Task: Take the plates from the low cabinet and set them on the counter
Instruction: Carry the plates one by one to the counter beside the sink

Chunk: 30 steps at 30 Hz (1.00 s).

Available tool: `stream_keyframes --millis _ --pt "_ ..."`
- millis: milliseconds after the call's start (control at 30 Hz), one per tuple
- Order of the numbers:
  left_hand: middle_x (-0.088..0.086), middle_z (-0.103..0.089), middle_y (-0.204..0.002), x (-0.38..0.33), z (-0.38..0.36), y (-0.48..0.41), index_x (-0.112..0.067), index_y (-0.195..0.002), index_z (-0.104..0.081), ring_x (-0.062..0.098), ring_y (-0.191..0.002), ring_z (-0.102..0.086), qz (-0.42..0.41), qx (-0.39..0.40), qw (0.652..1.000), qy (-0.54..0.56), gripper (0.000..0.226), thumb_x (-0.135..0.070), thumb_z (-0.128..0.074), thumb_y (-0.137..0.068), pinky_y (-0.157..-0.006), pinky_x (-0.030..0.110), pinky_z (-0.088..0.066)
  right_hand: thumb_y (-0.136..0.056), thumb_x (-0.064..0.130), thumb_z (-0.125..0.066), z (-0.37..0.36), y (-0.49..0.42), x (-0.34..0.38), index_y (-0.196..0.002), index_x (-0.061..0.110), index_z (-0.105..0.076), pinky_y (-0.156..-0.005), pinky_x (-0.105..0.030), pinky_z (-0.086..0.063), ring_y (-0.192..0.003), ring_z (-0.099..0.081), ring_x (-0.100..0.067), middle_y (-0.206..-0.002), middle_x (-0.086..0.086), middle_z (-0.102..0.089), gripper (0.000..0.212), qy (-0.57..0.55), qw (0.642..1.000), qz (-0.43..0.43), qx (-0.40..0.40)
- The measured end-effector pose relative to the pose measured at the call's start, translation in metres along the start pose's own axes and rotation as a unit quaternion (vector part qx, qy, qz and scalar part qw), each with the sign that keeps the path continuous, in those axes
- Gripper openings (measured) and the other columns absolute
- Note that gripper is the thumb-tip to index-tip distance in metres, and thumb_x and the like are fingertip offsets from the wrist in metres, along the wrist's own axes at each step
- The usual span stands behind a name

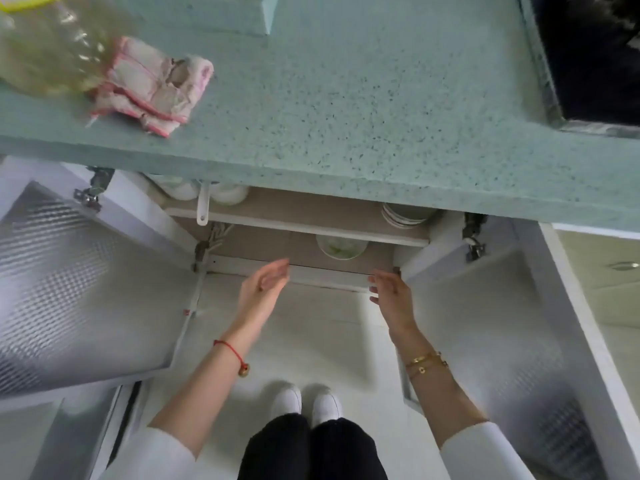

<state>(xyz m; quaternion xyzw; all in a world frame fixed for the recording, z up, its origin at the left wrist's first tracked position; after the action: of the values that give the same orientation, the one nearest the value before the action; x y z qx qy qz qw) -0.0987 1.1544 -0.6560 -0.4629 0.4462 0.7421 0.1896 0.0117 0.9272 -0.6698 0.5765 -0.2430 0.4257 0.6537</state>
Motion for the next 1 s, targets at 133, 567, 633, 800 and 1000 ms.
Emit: stream_keyframes --millis 133,567,633,800,1000 --pt "0.006 -0.072 -0.119 0.080 -0.034 -0.093 -0.016 -0.122 -0.068 0.023 -0.107 -0.068 -0.023 0.022 0.999 -0.030 0.029 -0.012 -0.065 -0.093 -0.098 0.042 -0.055 -0.096 0.013 -0.052 -0.026 -0.094 -0.075 -0.115 0.001 -0.065 -0.092 -0.045 -0.054 -0.094 -0.065 -0.029 -0.105 -0.015 -0.069 0.025 0.041 0.999 0.009 -0.025" --pt "0.012 -0.060 -0.136 0.228 -0.132 -0.356 -0.010 -0.141 -0.051 0.024 -0.102 -0.067 -0.137 0.018 0.971 -0.195 0.056 -0.023 -0.069 -0.090 -0.091 0.033 -0.053 -0.092 -0.002 -0.057 -0.081 -0.353 -0.199 -0.108 -0.014 -0.063 -0.087 -0.034 -0.043 -0.099 -0.061 -0.033 -0.113 -0.034 -0.065 0.021 0.137 0.972 0.155 -0.113" --pt "0.012 -0.061 -0.136 0.234 -0.140 -0.382 -0.009 -0.144 -0.047 0.029 -0.108 -0.068 -0.156 0.004 0.960 -0.231 0.062 -0.025 -0.070 -0.090 -0.095 0.032 -0.050 -0.092 0.000 -0.056 -0.084 -0.376 -0.201 -0.111 -0.015 -0.060 -0.096 -0.040 -0.043 -0.107 -0.061 -0.036 -0.115 -0.033 -0.065 0.024 0.170 0.964 0.168 -0.117" --pt "0.019 -0.068 -0.123 0.236 -0.159 -0.416 -0.003 -0.126 -0.062 0.036 -0.117 -0.060 -0.206 -0.017 0.944 -0.256 0.044 -0.017 -0.071 -0.085 -0.096 0.034 -0.047 -0.092 0.014 -0.060 -0.090 -0.413 -0.206 -0.122 -0.007 -0.058 -0.099 -0.040 -0.043 -0.120 -0.055 -0.038 -0.122 -0.025 -0.064 0.036 0.219 0.955 0.165 -0.116" --pt "0.016 -0.071 -0.121 0.233 -0.171 -0.437 -0.006 -0.122 -0.067 0.033 -0.116 -0.062 -0.208 0.022 0.934 -0.291 0.057 -0.033 -0.068 -0.072 -0.099 0.038 -0.047 -0.085 0.013 -0.068 -0.101 -0.438 -0.207 -0.121 -0.005 -0.057 -0.093 -0.043 -0.047 -0.117 -0.056 -0.039 -0.120 -0.025 -0.064 0.042 0.255 0.944 0.167 -0.124"
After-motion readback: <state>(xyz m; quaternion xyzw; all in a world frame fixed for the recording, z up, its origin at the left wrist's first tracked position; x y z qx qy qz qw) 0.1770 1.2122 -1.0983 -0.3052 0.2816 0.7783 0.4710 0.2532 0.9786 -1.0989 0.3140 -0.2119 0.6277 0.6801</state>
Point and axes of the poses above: each hand's wrist, its own y-axis away from the middle knuckle, its own z-axis out of the back of the hand, x = y × z, the point moved 5 cm from there along -y, towards the middle knuckle
